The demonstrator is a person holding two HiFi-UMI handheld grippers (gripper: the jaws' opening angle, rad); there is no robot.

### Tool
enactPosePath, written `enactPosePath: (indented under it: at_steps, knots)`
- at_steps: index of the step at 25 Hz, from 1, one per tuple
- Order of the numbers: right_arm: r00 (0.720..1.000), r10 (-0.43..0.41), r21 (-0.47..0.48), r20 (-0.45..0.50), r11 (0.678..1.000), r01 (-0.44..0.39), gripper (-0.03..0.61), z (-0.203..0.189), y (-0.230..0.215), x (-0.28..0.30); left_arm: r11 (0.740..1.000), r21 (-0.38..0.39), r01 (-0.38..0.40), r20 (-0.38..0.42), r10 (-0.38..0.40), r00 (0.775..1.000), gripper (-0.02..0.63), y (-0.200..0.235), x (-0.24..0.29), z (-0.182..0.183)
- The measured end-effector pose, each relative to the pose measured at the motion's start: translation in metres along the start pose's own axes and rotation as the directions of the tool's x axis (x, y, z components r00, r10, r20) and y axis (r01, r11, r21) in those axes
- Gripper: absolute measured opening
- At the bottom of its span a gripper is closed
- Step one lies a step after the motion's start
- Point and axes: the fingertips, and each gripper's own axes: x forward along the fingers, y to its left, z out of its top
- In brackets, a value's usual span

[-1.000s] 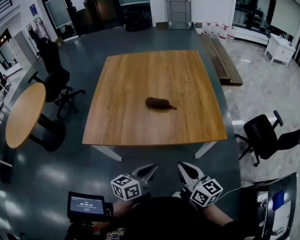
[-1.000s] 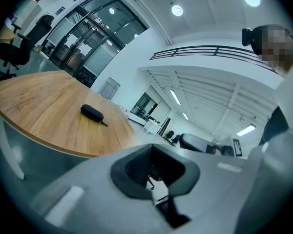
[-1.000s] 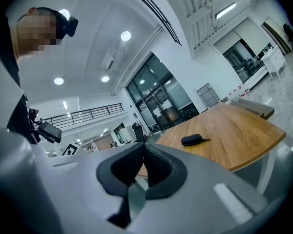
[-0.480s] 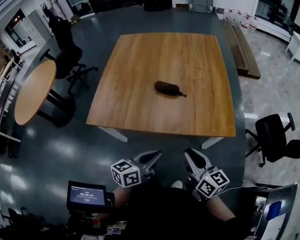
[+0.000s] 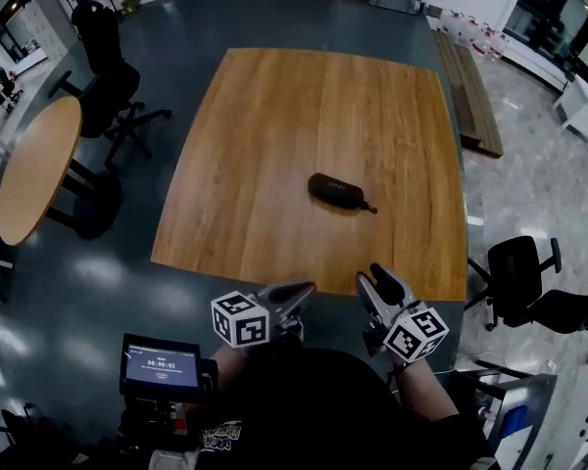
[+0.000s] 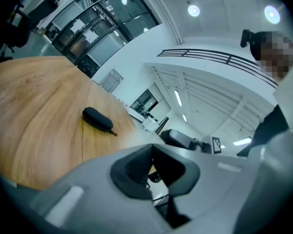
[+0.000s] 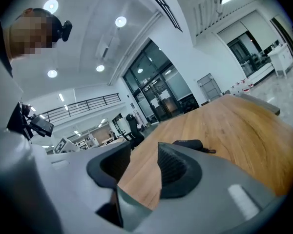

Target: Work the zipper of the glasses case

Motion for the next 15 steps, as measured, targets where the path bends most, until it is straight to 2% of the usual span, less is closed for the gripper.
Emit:
enactPosePath:
  at_steps: [5, 8, 11, 15]
  knots:
    - [0.994, -0.038, -0.081, -0.098, 0.996, 0.03, 0.196, 0.005, -0.043, 0.058, 0.999, -0.02, 0.036, -0.011, -0.037, 0.999, 0.003, 0.03, 0.002, 0.029]
    - [0.97, -0.087, -0.252, -0.227, 0.967, 0.028, 0.216, -0.008, -0.077, 0.107, 0.998, -0.043, 0.044, -0.021, -0.045, 0.999, 0.003, 0.059, 0.0, 0.045]
    - [0.898, -0.146, -0.452, -0.415, 0.89, -0.065, 0.256, -0.036, -0.115, 0.142, 0.996, -0.087, 0.035, -0.024, -0.038, 0.999, 0.003, 0.075, -0.004, 0.046]
    - [0.756, -0.241, -0.605, -0.608, 0.758, -0.245, 0.267, -0.061, -0.158, 0.178, 0.994, -0.114, 0.001, -0.025, -0.004, 1.0, 0.003, 0.087, -0.012, 0.046]
